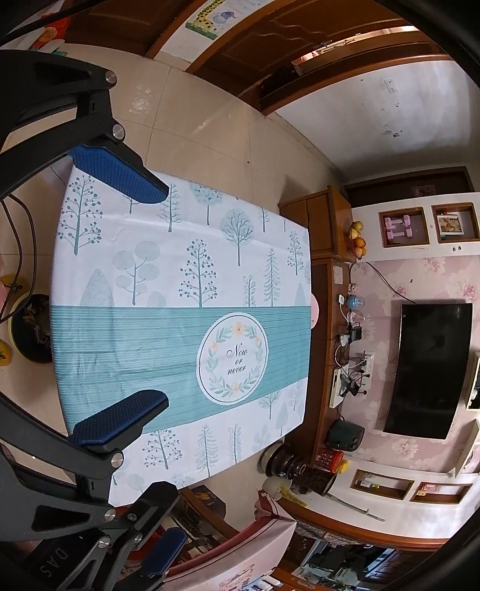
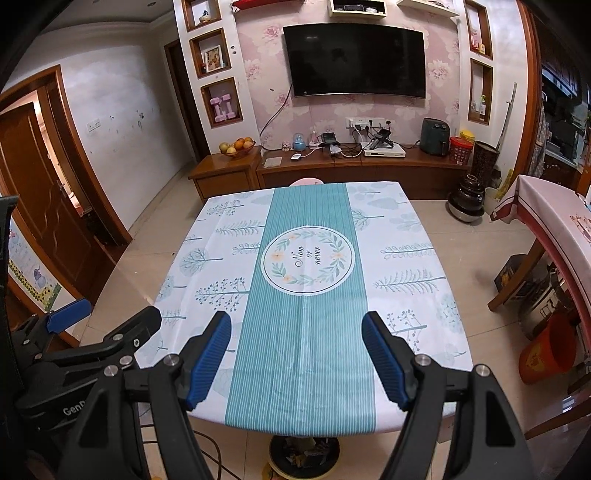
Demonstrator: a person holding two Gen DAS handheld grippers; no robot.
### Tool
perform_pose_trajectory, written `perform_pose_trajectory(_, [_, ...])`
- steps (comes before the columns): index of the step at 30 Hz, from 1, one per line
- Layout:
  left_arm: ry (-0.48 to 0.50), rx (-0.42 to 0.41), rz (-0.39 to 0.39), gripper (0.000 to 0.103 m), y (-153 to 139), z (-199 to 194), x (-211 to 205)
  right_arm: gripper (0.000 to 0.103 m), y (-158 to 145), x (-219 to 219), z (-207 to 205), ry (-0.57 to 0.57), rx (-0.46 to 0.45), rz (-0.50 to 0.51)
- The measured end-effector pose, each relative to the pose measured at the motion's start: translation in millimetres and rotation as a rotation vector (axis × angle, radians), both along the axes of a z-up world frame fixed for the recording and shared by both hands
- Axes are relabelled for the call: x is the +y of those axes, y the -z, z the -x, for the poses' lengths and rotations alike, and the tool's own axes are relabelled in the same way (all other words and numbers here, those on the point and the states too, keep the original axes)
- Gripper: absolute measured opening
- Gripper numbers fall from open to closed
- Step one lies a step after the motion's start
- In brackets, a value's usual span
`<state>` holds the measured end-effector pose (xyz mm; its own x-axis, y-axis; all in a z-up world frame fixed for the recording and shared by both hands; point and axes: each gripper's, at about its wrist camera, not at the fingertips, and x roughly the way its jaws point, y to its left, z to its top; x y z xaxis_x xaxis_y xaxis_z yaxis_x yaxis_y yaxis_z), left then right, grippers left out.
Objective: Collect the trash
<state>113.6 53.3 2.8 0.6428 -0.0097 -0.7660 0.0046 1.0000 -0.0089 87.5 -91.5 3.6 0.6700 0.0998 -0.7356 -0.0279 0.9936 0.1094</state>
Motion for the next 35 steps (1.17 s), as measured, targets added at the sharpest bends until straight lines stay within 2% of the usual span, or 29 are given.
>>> perform_pose_trajectory(35, [0.007, 0.016, 0.0, 0.098, 5.4, 5.0, 3.7, 0.074, 2.6, 1.6, -3.1, -0.004, 0.01, -0.002])
